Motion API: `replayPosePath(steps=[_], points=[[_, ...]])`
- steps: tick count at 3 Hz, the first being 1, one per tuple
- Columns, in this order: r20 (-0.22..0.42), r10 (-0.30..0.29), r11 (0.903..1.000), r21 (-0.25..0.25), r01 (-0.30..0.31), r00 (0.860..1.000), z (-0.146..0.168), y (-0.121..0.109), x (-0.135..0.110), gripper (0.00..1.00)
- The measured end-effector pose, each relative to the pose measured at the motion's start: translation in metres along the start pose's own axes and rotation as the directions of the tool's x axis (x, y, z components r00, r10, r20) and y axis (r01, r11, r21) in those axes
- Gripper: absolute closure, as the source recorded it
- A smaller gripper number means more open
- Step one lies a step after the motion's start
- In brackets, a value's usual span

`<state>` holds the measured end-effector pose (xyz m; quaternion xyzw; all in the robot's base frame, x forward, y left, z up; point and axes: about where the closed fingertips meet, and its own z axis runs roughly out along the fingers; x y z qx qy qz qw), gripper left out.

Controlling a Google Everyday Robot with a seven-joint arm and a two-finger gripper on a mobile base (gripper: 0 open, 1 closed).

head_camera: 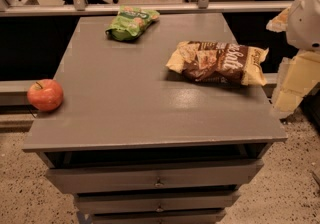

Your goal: Move brown chip bag near green rice chip bag

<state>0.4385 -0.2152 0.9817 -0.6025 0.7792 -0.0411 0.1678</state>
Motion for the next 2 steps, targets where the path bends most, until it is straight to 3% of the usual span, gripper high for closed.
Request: replayPosePath(steps=[2], points=[[0.033,0.011,0.9998,0.016,-0.012,0.999,0.012,-0.014,0.000,0.00]])
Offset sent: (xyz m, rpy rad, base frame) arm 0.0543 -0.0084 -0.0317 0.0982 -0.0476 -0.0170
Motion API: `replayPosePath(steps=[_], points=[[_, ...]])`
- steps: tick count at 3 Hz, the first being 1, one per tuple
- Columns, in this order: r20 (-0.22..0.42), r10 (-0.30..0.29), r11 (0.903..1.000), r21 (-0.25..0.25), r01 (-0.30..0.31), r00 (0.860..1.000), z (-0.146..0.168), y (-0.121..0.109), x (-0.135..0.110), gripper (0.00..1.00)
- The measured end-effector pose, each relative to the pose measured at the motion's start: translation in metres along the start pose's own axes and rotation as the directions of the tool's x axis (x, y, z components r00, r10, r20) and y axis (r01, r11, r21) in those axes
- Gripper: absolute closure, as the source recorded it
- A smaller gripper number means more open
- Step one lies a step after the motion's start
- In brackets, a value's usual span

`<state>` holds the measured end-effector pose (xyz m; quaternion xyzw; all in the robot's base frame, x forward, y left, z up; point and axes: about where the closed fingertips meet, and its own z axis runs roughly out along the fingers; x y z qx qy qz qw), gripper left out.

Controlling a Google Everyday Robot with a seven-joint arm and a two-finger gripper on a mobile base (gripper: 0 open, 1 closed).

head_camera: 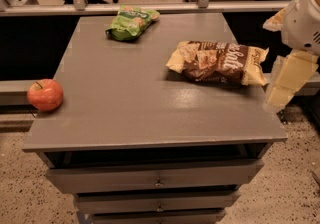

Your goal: Move brown chip bag near green rice chip bag

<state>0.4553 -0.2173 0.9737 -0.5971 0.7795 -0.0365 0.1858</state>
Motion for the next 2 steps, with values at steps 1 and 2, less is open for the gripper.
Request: replayPosePath(steps=[1,2], points=[[0.075,0.024,0.9992,0.030,-0.026,0.997,0.028,-0.034,-0.001,0.00],[0.140,0.052,0.9966,0.055,-0.061,0.989,0.058,-0.069,-0.008,0.00]])
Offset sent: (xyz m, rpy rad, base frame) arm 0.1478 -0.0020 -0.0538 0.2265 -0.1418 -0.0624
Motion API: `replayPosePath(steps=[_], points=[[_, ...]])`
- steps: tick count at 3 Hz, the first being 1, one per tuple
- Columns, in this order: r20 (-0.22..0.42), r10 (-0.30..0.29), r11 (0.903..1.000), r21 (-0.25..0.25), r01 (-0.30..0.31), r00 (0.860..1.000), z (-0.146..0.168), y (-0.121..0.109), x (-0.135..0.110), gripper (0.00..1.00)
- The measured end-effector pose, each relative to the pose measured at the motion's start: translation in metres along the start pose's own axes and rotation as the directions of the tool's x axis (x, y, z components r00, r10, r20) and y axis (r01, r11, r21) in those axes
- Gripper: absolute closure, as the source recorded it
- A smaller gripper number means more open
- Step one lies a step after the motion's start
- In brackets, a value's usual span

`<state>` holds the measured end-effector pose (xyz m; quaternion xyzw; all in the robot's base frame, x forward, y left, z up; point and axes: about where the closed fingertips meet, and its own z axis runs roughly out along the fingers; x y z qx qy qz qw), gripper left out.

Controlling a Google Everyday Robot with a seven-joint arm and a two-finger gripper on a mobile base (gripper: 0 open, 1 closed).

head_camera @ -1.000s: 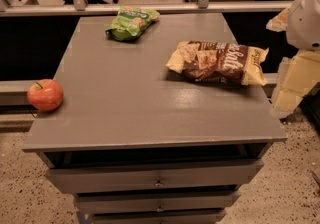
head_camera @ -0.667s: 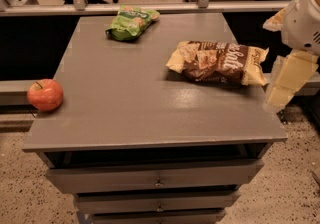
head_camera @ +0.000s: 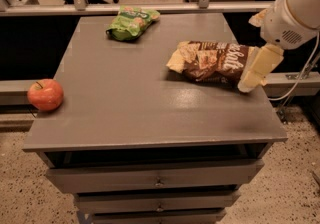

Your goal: Move brown chip bag near green rice chip bag

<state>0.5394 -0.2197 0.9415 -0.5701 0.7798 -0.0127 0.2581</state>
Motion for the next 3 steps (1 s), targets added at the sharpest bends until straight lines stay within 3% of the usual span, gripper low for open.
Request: replayPosePath(steps=[1,2,3], points=[[0.052,0.022,0.9995,0.022,-0.023,0.998,0.039,-0.024,-0.004,0.00],[0.074,0.045,0.9989,0.009,-0.046,0.996,0.071,-0.033,-0.008,0.00],[0.100,0.085,0.9962,-0.028,-0.083,0.991,0.096,-0.038,-0.010,0.24]])
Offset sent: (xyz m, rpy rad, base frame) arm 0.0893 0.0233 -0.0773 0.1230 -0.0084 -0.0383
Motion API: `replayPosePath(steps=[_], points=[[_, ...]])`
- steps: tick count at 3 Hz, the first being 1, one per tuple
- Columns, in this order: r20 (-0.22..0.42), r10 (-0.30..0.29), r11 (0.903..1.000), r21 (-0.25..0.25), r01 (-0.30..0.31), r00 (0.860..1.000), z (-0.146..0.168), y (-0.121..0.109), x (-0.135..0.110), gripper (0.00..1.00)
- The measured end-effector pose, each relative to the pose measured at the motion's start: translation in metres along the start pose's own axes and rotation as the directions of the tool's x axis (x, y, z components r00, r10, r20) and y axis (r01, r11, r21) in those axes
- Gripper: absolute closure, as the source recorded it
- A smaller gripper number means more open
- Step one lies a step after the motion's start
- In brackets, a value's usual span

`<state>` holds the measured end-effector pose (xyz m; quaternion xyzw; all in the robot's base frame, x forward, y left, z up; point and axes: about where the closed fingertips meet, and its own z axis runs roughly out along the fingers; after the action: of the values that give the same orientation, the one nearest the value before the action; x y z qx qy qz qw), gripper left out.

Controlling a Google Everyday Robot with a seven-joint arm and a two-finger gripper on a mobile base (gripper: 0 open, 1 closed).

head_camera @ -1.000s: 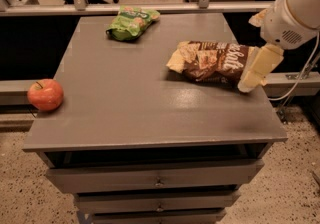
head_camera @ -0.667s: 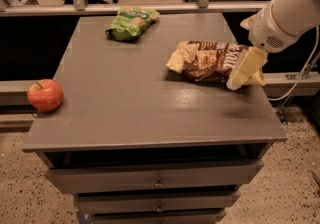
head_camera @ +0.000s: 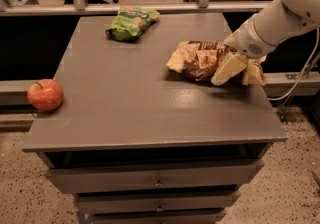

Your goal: Move brown chip bag near green rice chip bag

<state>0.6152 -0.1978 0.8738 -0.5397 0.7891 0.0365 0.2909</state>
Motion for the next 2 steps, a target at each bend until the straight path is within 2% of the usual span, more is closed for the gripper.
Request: replayPosePath(steps=[1,2], points=[[0.019,0.019,0.9998,-0.002,-0.019,1.000,0.005,-0.006,-0.003,0.47],[0.034,0.021,0.9977,0.064,-0.023,0.999,-0.013,-0.033,-0.010,0.70]])
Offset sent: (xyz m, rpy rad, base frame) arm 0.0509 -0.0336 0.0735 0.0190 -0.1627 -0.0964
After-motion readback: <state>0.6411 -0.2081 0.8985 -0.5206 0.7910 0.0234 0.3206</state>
